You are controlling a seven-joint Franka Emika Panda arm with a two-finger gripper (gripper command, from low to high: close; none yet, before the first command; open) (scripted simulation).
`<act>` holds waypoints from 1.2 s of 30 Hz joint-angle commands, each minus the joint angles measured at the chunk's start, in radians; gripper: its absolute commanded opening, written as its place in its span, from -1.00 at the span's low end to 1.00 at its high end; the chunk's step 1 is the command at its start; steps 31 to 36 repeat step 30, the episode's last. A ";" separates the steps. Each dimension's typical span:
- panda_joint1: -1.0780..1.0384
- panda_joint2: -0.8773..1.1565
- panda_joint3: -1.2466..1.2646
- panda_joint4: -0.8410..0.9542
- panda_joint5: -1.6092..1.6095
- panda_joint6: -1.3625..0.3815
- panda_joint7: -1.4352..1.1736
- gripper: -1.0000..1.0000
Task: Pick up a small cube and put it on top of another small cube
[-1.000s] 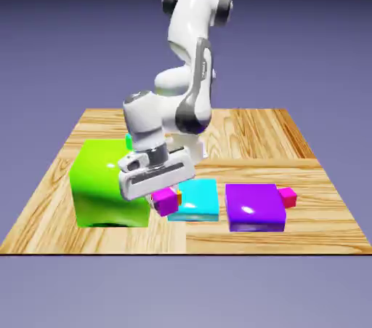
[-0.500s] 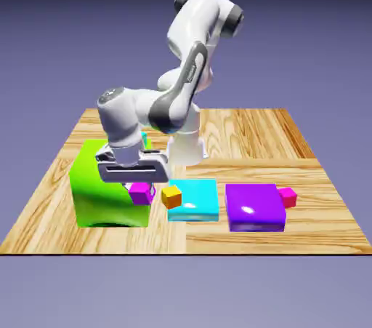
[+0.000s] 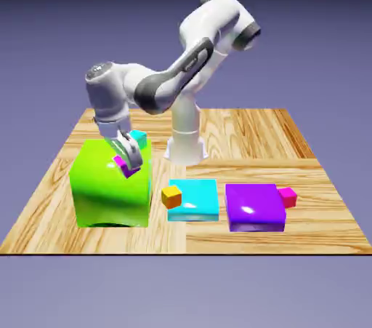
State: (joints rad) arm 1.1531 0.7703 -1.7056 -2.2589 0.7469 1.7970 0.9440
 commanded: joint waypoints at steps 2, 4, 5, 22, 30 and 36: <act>0.036 0.073 -0.062 -0.036 0.008 -0.035 0.042 -1.00; 0.071 0.145 -0.123 -0.072 0.019 -0.070 0.084 -1.00; 0.089 0.181 -0.154 -0.090 0.024 -0.088 0.105 -1.00; 0.312 0.703 -0.487 -0.407 0.147 -0.249 0.258 -1.00; 0.327 0.709 -0.419 -0.453 0.209 -0.205 0.253 1.00; 0.327 0.709 -0.419 -0.453 0.209 -0.205 0.253 1.00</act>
